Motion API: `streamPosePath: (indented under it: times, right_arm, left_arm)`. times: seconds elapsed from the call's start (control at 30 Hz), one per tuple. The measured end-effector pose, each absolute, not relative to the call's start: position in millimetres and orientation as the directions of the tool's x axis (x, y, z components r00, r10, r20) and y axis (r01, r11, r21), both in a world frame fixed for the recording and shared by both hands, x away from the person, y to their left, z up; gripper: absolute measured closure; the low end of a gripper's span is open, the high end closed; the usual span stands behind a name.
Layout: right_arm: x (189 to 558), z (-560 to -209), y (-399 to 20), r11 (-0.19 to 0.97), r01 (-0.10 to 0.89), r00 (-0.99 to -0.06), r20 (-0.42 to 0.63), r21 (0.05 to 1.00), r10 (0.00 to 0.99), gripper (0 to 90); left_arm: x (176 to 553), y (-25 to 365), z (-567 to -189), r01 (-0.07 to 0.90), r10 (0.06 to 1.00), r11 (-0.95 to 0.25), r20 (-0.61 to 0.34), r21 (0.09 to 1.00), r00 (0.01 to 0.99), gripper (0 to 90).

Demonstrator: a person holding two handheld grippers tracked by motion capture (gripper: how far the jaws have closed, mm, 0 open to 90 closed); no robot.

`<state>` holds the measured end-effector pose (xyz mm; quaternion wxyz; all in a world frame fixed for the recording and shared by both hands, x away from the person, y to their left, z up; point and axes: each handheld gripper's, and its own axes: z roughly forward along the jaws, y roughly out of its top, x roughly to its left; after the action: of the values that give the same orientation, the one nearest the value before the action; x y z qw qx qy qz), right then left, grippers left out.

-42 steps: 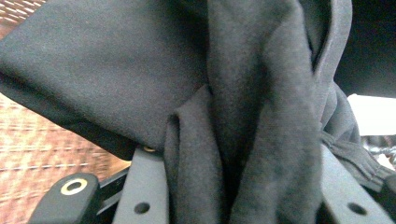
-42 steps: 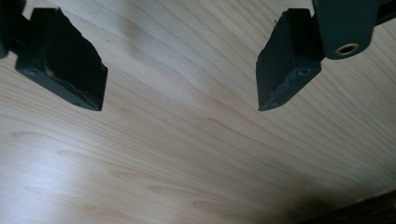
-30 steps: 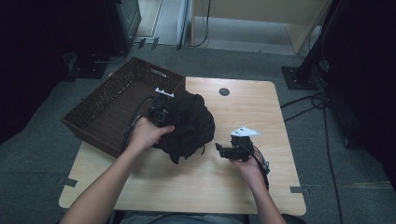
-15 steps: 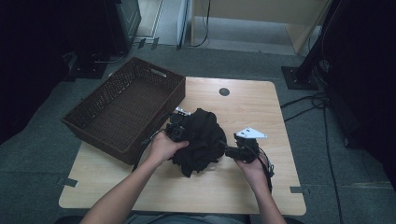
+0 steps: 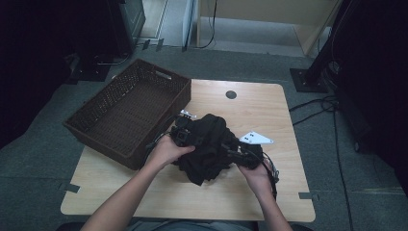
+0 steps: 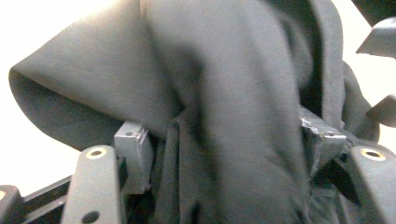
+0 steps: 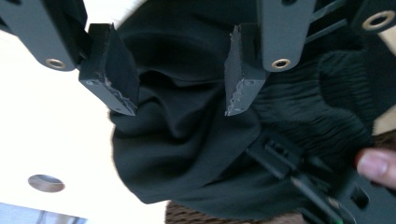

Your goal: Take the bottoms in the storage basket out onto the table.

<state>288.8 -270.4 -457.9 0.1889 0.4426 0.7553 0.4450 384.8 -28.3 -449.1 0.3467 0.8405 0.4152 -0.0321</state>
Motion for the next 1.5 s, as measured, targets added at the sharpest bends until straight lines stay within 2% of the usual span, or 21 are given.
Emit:
streamPosePath:
  times: [0.23, 0.43, 0.67, 0.83, 1.13, 1.4, 1.5]
  right_arm:
    - [298, -479, -250, 0.301, 0.557, -0.576, 0.099, 0.774, 0.812, 44.9]
    - [306, -500, -247, 0.361, 0.615, -0.578, 0.090, 0.701, 0.811, 46.2]
    - [307, -503, -246, 0.367, 0.617, -0.579, 0.085, 0.696, 0.811, 45.4]
    - [306, -507, -247, 0.347, 0.608, -0.574, 0.093, 0.714, 0.814, 44.7]
    - [306, -510, -248, 0.327, 0.614, -0.566, 0.112, 0.718, 0.817, 43.6]
    - [305, -510, -248, 0.328, 0.611, -0.567, 0.109, 0.721, 0.816, 43.5]
    - [305, -510, -248, 0.330, 0.607, -0.569, 0.105, 0.723, 0.816, 43.4]
  left_arm:
    - [381, -9, -418, 0.678, 0.657, -0.403, -0.322, 0.614, 0.682, 32.0]
    - [383, 5, -403, 0.667, 0.674, -0.444, -0.267, 0.598, 0.689, 33.4]
    - [391, 29, -386, 0.671, 0.704, -0.423, -0.245, 0.609, 0.666, 35.1]
    - [403, 56, -371, 0.663, 0.737, -0.429, -0.186, 0.614, 0.649, 37.1]
    - [419, 85, -387, 0.702, 0.778, -0.398, -0.188, 0.590, 0.599, 41.7]
    - [420, 90, -404, 0.728, 0.784, -0.401, -0.202, 0.556, 0.587, 47.4]
    - [421, 88, -411, 0.737, 0.785, -0.410, -0.205, 0.538, 0.585, 52.5]
